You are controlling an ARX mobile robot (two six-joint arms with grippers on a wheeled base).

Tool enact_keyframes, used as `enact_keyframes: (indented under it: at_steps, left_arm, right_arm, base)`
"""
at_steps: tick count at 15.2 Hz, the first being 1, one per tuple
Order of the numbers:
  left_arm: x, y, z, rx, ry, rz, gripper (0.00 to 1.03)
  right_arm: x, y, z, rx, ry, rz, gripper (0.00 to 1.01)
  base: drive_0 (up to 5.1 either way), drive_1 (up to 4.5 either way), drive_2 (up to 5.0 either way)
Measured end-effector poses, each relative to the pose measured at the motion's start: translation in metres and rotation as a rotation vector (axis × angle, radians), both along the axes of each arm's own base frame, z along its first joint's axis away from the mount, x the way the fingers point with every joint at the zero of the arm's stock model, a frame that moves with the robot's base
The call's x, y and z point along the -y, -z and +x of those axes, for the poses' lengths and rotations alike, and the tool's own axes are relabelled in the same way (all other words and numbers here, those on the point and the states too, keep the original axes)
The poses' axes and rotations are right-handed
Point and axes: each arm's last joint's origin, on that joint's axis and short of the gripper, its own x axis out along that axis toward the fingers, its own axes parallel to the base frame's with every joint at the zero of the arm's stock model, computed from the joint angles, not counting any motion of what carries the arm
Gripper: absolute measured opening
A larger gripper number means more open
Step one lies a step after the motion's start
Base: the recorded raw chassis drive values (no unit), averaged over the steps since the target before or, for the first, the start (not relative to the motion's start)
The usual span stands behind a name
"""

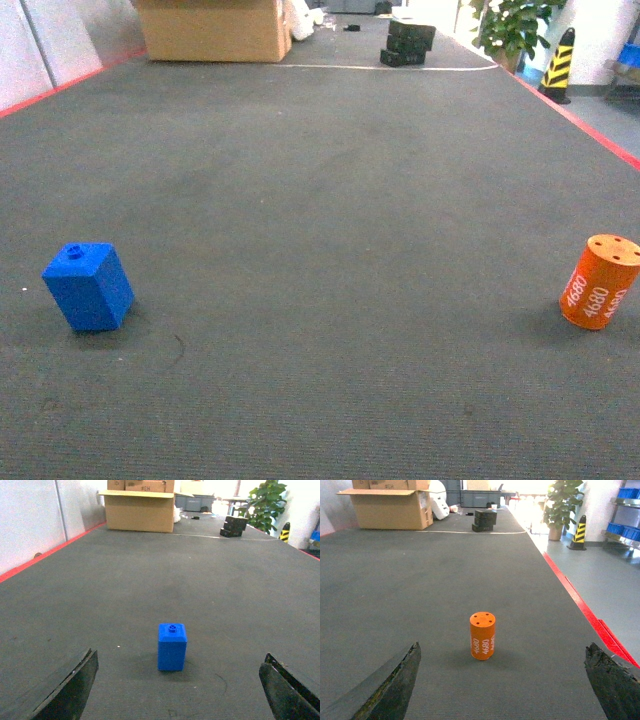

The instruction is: Sort blue parts and orange caps into right shelf containers

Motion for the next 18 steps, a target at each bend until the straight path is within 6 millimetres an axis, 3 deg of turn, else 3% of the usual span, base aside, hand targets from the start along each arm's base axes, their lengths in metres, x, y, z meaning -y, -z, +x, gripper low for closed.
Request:
enact_keyframes:
  at_steps: [18]
  left_arm:
    - [0.0000, 0.0000, 0.0000, 0.000, 0.000, 0.000, 0.98]
  right_arm:
    - [0.0000, 0.0000, 0.0000, 0.000, 0.000, 0.000, 0.98]
  base:
    - [0.0, 0.00, 0.0]
